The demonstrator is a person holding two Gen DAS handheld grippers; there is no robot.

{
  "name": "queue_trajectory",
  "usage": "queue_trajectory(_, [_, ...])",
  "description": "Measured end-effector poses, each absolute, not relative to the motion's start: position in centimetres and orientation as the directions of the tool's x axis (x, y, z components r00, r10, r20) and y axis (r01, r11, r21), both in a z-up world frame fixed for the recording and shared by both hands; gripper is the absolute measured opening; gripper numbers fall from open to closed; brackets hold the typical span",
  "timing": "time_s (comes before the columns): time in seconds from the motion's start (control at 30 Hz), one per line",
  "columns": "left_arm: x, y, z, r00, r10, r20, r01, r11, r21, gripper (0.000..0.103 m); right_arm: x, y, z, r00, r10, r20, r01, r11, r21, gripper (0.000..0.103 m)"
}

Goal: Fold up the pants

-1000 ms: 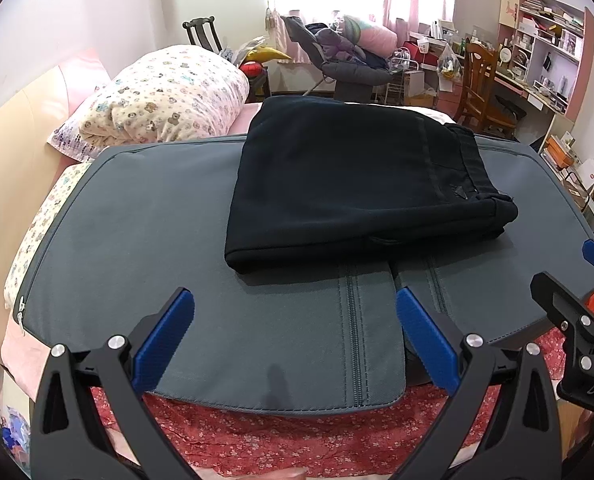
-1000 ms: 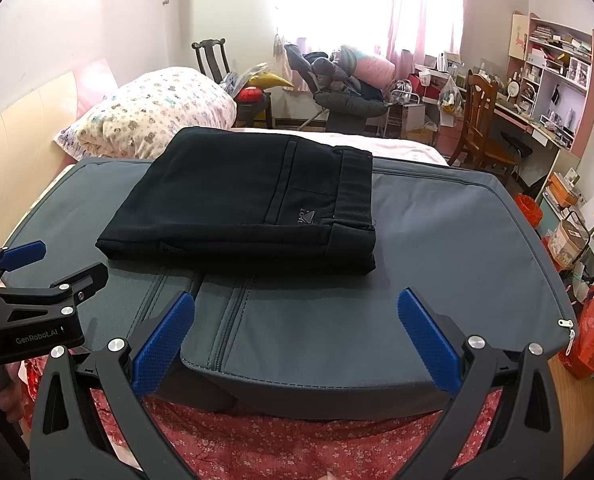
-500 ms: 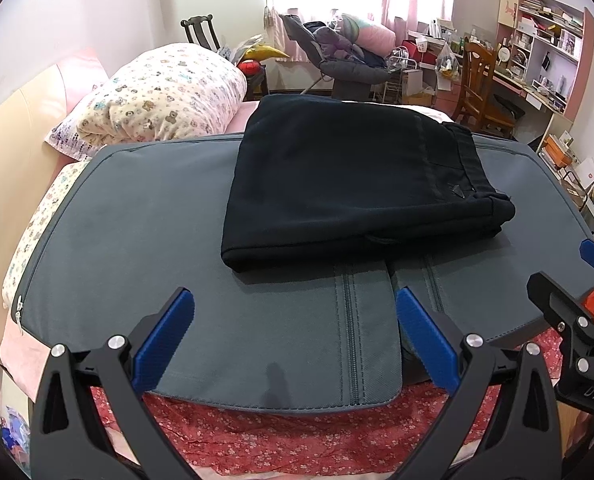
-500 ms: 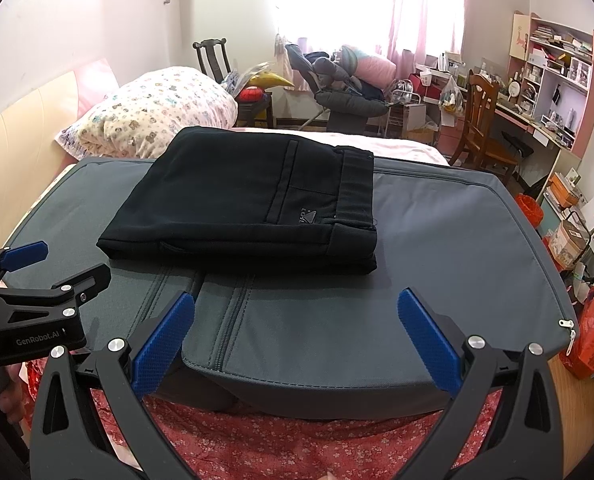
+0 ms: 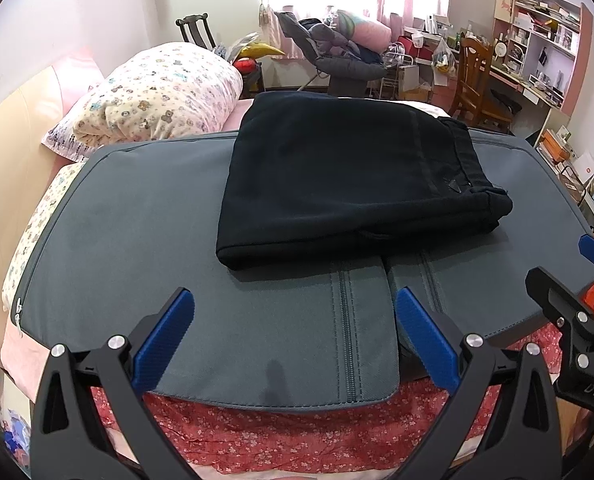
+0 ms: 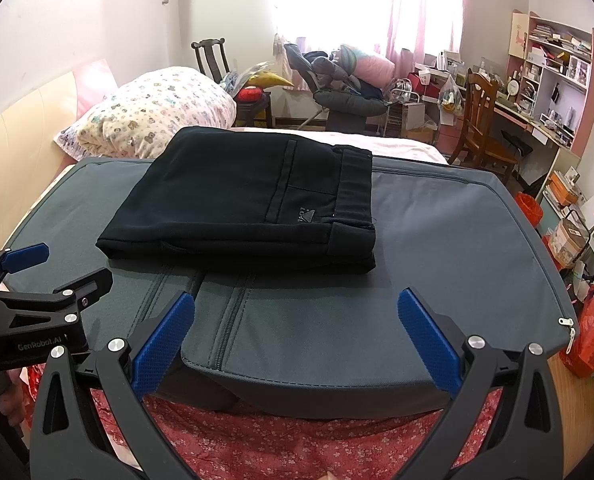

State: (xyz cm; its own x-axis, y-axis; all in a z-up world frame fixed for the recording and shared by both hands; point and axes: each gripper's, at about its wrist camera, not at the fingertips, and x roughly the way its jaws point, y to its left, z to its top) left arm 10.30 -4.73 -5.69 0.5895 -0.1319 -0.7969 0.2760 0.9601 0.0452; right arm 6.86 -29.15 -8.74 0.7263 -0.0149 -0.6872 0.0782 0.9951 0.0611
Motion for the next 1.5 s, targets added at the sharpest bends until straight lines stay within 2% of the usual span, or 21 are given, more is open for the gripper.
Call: queue_trajectory(1.5, [10.9,-5.4,-5.3,0.582,-0.154,-0.799,0.337,0.939,0.064,0.101,6.7,-30.0,-8.8,0.724,-0.025,-0.689,0.096,0.993,0.065,0.102])
